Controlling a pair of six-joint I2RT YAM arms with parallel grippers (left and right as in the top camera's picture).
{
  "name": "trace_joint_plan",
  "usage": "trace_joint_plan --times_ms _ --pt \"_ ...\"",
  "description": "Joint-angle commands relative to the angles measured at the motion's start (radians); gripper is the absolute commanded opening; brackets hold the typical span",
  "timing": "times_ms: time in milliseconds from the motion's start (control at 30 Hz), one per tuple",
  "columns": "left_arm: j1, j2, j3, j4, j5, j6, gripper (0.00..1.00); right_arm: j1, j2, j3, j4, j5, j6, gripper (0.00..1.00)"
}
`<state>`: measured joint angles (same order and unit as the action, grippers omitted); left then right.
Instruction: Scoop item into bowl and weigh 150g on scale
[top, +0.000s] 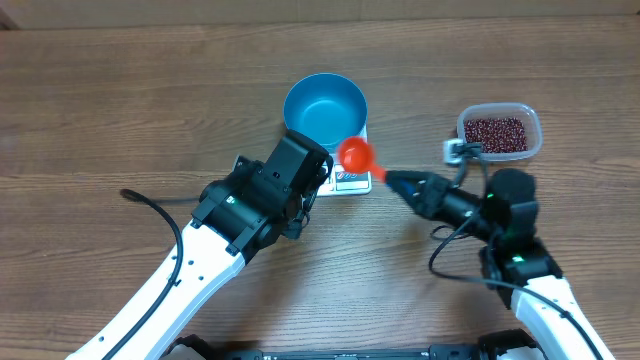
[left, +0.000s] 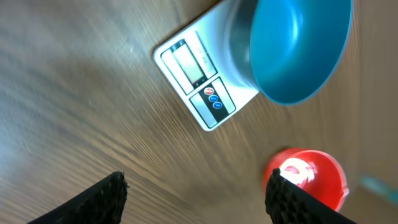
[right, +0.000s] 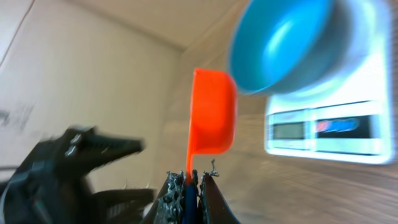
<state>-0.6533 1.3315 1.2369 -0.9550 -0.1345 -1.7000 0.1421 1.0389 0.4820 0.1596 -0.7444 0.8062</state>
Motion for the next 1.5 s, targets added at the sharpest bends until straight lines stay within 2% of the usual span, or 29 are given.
trace_joint_plan --times_ms 0,33,67,100,300,500,600,733,767,833,1100,1233,1467 --pt "-0.002 0.008 0.004 0.019 -0.047 0.38 0.43 -0.141 -0.011 0.019 -0.046 -0.079 -0.106 0.04" --pt "-0.003 0.01 0.004 0.024 -0.047 0.412 0.25 -0.175 -0.014 0.022 -0.059 -0.092 -0.13 0.04" --pt "-0.003 0.013 0.004 0.025 -0.048 0.423 0.13 -0.213 -0.017 0.029 -0.079 -0.103 -0.156 0.04" --pt "-0.003 0.017 0.004 0.025 -0.048 0.422 0.04 -0.251 -0.021 0.038 -0.105 -0.111 -0.18 0.04" --pt "-0.021 0.065 0.002 0.124 0.018 0.414 0.04 -0.389 -0.034 0.107 -0.251 -0.11 -0.317 0.04" --pt "-0.103 0.234 0.002 0.375 0.003 0.547 0.04 -0.401 -0.034 0.115 -0.257 -0.06 -0.322 0.04" --pt "-0.106 0.304 0.002 0.443 -0.039 0.719 0.04 -0.401 -0.034 0.115 -0.257 -0.06 -0.322 0.04" --pt "-0.089 0.36 0.002 0.429 -0.094 0.981 0.04 -0.4 -0.034 0.115 -0.263 -0.053 -0.322 0.04" --pt "-0.087 0.378 0.002 0.429 -0.093 1.008 0.04 -0.4 -0.034 0.115 -0.263 -0.044 -0.322 0.04" --pt "-0.087 0.41 0.002 0.434 -0.093 1.007 0.04 -0.4 -0.034 0.115 -0.263 -0.032 -0.322 0.04" --pt "-0.087 0.539 0.002 0.444 -0.093 0.859 0.04 -0.4 -0.034 0.115 -0.268 -0.018 -0.322 0.04" --pt "-0.087 0.554 0.002 0.443 -0.096 0.854 0.04 -0.4 -0.034 0.115 -0.268 -0.015 -0.322 0.04" --pt "-0.087 0.57 0.002 0.483 -0.184 0.855 0.04 -0.4 -0.034 0.115 -0.268 -0.007 -0.322 0.04"
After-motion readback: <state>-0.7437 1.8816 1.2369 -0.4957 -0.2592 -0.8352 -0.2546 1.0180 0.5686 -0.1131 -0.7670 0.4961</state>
